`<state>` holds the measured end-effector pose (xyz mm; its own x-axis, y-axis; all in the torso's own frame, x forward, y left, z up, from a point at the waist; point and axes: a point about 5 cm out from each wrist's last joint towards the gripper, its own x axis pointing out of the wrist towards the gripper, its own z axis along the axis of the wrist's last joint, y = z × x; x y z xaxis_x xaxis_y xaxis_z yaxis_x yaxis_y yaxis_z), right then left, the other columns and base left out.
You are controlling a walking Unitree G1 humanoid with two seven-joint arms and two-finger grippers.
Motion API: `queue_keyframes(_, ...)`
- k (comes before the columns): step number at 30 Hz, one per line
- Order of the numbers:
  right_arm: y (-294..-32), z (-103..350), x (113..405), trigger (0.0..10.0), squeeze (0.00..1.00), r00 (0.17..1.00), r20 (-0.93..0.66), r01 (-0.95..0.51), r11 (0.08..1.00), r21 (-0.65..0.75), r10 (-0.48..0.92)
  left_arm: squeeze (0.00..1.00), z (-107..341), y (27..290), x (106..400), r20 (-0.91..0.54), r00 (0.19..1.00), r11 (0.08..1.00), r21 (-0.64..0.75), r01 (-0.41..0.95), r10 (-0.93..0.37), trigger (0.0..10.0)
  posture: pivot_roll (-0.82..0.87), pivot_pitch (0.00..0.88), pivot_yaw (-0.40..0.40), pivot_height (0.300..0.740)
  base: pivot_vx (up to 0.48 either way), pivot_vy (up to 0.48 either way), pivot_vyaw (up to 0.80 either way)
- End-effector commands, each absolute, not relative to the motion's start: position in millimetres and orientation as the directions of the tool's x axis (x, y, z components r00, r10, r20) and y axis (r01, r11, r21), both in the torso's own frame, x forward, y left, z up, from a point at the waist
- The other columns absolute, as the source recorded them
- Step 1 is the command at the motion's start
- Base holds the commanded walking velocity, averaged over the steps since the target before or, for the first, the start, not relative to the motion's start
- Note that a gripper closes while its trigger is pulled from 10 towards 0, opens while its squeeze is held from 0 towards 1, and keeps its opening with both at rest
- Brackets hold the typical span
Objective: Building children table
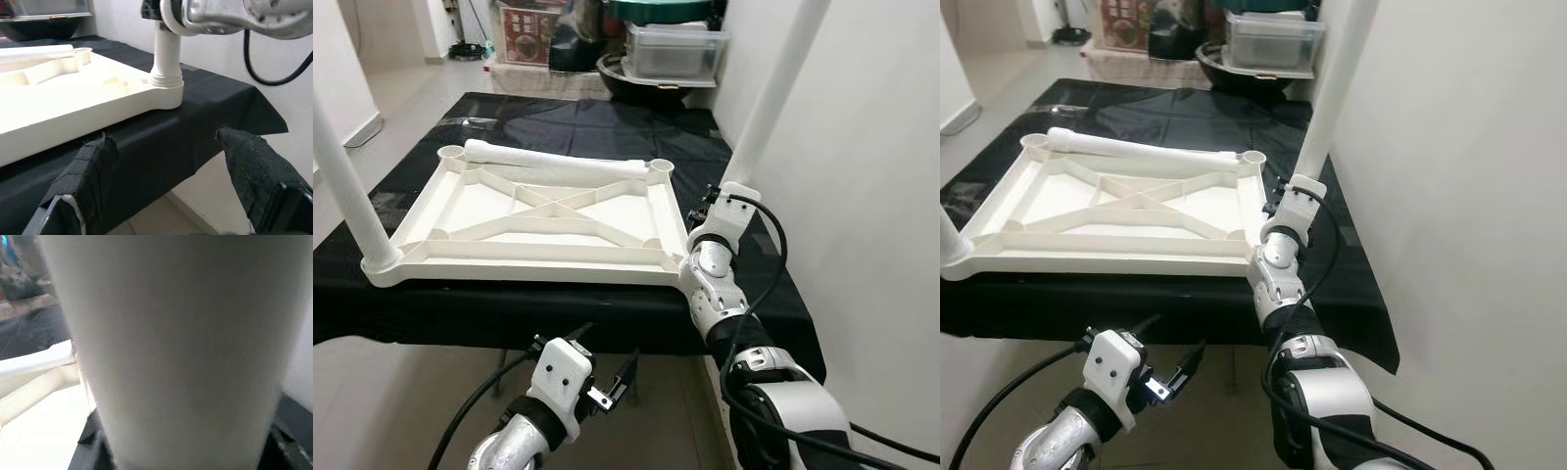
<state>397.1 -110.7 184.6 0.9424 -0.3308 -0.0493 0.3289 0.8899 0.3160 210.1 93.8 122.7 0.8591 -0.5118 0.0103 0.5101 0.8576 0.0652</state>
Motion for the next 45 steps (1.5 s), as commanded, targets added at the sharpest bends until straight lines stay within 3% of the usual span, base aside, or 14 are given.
queue_keyframes(1,-105.0,161.8,392.5,10.0,1.00,0.959,-0.133,0.284,0.877,0.388,-0.252,0.00,118.2,93.6,208.7,-0.010,0.857,0.855,0.065,0.515,-0.516,10.0,0.14,0.079,-0.066,0.740,0.000,0.000,0.00)
queue_keyframes(2,-107.8,167.2,393.7,10.0,0.00,0.979,-0.058,0.204,0.898,0.390,-0.197,0.00,118.3,93.5,208.7,-0.010,0.856,0.854,0.065,0.516,-0.516,10.0,0.14,0.078,-0.067,0.740,0.000,0.000,0.00)
queue_keyframes(15,-122.0,187.5,392.8,10.0,0.00,0.874,0.187,-0.486,0.814,0.320,0.448,0.00,117.6,92.9,208.7,-0.010,0.854,0.852,0.063,0.519,-0.520,10.0,0.13,0.062,-0.063,0.740,0.000,0.000,0.00)
queue_keyframes(17,-118.4,193.3,384.6,10.0,0.00,0.706,0.192,-0.706,0.661,0.254,0.681,0.00,117.4,92.6,208.6,-0.010,0.854,0.852,0.063,0.520,-0.520,10.0,0.13,0.059,-0.063,0.740,0.000,0.000,0.00)
queue_keyframes(20,-116.7,195.2,378.9,10.0,0.00,0.605,0.179,-0.794,0.571,0.207,0.776,0.00,117.4,92.5,208.7,-0.010,0.854,0.852,0.062,0.520,-0.521,10.0,0.13,0.059,-0.063,0.740,0.000,0.000,0.00)
queue_keyframes(22,-112.1,196.6,367.1,10.0,0.00,0.371,0.123,-0.924,0.353,0.149,0.920,0.00,117.2,92.1,208.5,-0.010,0.854,0.852,0.063,0.519,-0.519,10.0,0.14,0.050,-0.070,0.740,0.000,0.000,0.00)
queue_keyframes(24,-112.1,196.6,367.1,10.0,0.00,0.371,0.123,-0.924,0.353,0.149,0.920,0.00,117.2,92.1,208.5,-0.010,0.854,0.852,0.063,0.519,-0.519,10.0,0.14,0.050,-0.070,0.740,0.000,0.000,0.00)
queue_keyframes(26,-106.5,200.6,361.2,10.0,0.00,0.196,0.100,-0.976,0.185,0.113,0.975,0.00,117.1,91.4,207.9,-0.009,0.854,0.853,0.061,0.519,-0.519,10.0,0.14,0.046,-0.075,0.740,0.000,0.000,0.00)
queue_keyframes(30,-97.2,199.0,358.6,10.0,0.00,0.098,0.050,-0.993,0.094,0.078,0.994,0.00,117.4,91.4,207.4,-0.009,0.854,0.852,0.059,0.520,-0.520,10.0,0.14,0.049,-0.076,0.740,0.000,0.000,0.00)
queue_keyframes(32,-95.0,197.7,358.3,10.0,0.00,0.089,0.045,-0.993,0.085,0.079,0.995,0.00,117.5,91.5,207.4,-0.009,0.854,0.853,0.059,0.519,-0.520,10.0,0.14,0.049,-0.076,0.740,0.000,0.000,0.00)
queue_keyframes(33,-92.3,194.6,357.1,0.0,0.00,0.076,0.026,-0.994,0.074,0.076,0.997,0.00,117.6,91.4,207.5,-0.009,0.854,0.853,0.059,0.519,-0.520,10.0,0.15,0.053,-0.078,0.740,0.000,0.000,0.00)
queue_keyframes(41,-85.3,186.3,365.9,0.0,0.00,0.259,-0.007,-0.966,0.259,0.023,0.966,0.00,118.0,91.8,207.9,-0.008,0.855,0.854,0.060,0.518,-0.518,10.0,0.15,0.060,-0.077,0.740,0.000,0.000,0.00)
queue_keyframes(44,-98.2,186.2,387.2,0.0,0.00,0.614,-0.004,-0.789,0.614,0.037,0.789,0.00,118.2,92.2,208.2,-0.009,0.855,0.853,0.060,0.518,-0.519,10.0,0.14,0.063,-0.074,0.740,0.000,0.000,0.00)
queue_keyframes(45,-98.2,186.2,387.2,0.0,0.00,0.614,-0.004,-0.789,0.614,0.037,0.789,0.00,118.2,92.2,208.2,-0.009,0.855,0.853,0.060,0.518,-0.519,10.0,0.14,0.063,-0.074,0.740,0.000,0.000,0.00)
